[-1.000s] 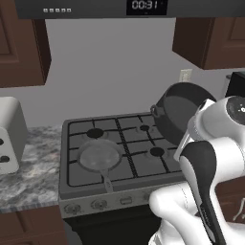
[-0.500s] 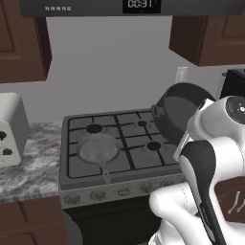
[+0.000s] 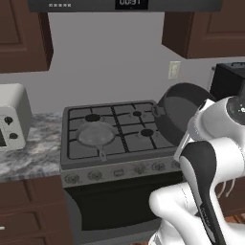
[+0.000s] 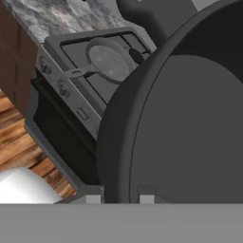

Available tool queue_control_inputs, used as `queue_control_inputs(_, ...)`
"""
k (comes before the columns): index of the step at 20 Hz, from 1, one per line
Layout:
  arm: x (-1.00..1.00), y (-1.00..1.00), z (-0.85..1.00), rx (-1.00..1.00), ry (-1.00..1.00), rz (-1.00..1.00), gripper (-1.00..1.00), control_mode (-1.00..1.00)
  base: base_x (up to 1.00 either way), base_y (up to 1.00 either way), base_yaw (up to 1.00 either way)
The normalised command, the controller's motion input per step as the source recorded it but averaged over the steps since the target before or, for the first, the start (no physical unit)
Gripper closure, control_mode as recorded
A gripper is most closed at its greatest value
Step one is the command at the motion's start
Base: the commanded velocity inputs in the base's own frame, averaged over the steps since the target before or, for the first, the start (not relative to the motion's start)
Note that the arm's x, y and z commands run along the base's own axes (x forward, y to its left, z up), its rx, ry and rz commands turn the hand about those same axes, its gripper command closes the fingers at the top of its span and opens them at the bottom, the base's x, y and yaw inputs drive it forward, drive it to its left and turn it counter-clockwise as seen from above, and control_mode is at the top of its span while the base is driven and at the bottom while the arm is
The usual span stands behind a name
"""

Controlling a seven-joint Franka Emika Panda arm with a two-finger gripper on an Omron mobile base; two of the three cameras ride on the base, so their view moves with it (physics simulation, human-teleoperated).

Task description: Move the pot and pan from the stove into the sink.

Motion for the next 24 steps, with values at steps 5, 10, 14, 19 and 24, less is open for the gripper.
queue_control_inputs(5,0.0,0.0,0.0,0.0,0.0,0.0,1.0,1.0,-0.16,0.0,0.0)
queue_control_inputs(10,0.0,0.0,0.0,0.0,0.0,0.0,1.0,1.0,0.0,0.0,0.0)
queue_control_inputs(14,0.0,0.0,0.0,0.0,0.0,0.0,1.0,1.0,0.0,0.0,0.0)
queue_control_inputs(19,0.0,0.0,0.0,0.0,0.0,0.0,1.0,1.0,0.0,0.0,0.03)
queue_control_inputs(24,0.0,0.0,0.0,0.0,0.0,0.0,1.0,1.0,0.0,-0.05,-0.04)
